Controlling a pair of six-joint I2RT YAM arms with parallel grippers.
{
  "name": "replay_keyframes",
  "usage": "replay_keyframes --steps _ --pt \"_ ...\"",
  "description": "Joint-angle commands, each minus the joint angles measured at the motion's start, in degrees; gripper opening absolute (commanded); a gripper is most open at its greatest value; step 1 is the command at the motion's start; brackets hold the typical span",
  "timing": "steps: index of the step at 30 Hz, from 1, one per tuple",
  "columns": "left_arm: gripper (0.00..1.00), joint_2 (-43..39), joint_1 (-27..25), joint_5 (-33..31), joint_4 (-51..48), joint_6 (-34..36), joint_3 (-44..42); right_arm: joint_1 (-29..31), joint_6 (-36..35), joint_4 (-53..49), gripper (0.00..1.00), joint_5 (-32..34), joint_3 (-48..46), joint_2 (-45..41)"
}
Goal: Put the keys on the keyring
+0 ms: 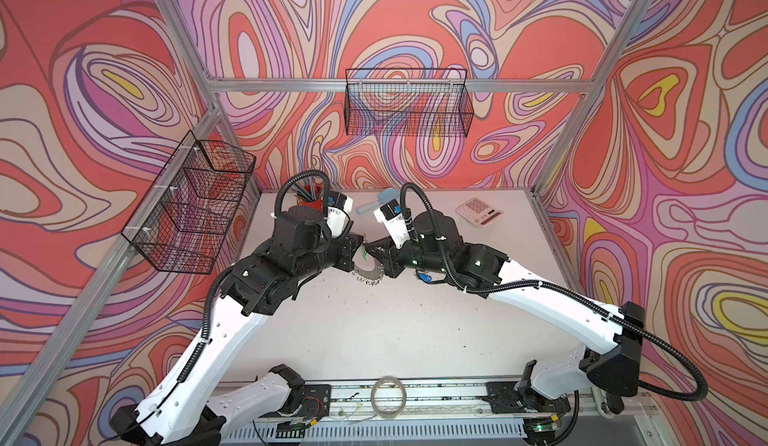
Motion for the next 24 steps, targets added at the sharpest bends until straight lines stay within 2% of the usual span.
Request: replay_keyframes --steps 1,4,6,8,12,16,24 --pt "0.0 1.6 1.3 3.2 -3.5 -2.0 5.4 0.3 -2.0 0.3 0.14 1.2 0.7 -1.2" --pt "0.0 6.7 1.3 5.1 -12.9 -1.5 13.4 0.3 -4.2 0.1 0.53 1.8 1.2 -2.3" --pt "0.0 10.3 1.2 7.7 -18.3 -0.7 18.8 0.2 -6.8 -0.6 0.64 0.9 2.6 -2.2" --pt "0.0 12.0 1.3 8.7 -20.5 -0.3 21.2 0.2 -10.3 -3.1 0.64 0.3 5.2 -1.0" --pt "0.0 10.2 1.2 8.4 -16.8 -0.2 19.9 0.2 -13.5 -6.1 0.62 2.2 8.9 1.8" --pt "0.0 9.3 1.3 5.7 -16.8 0.4 19.3 0.2 -14.0 -4.8 0.59 0.1 8.3 1.3" --pt "0.0 8.3 1.3 8.3 -16.0 -0.1 18.7 0.3 -13.0 -2.5 0.56 1.7 7.2 1.5"
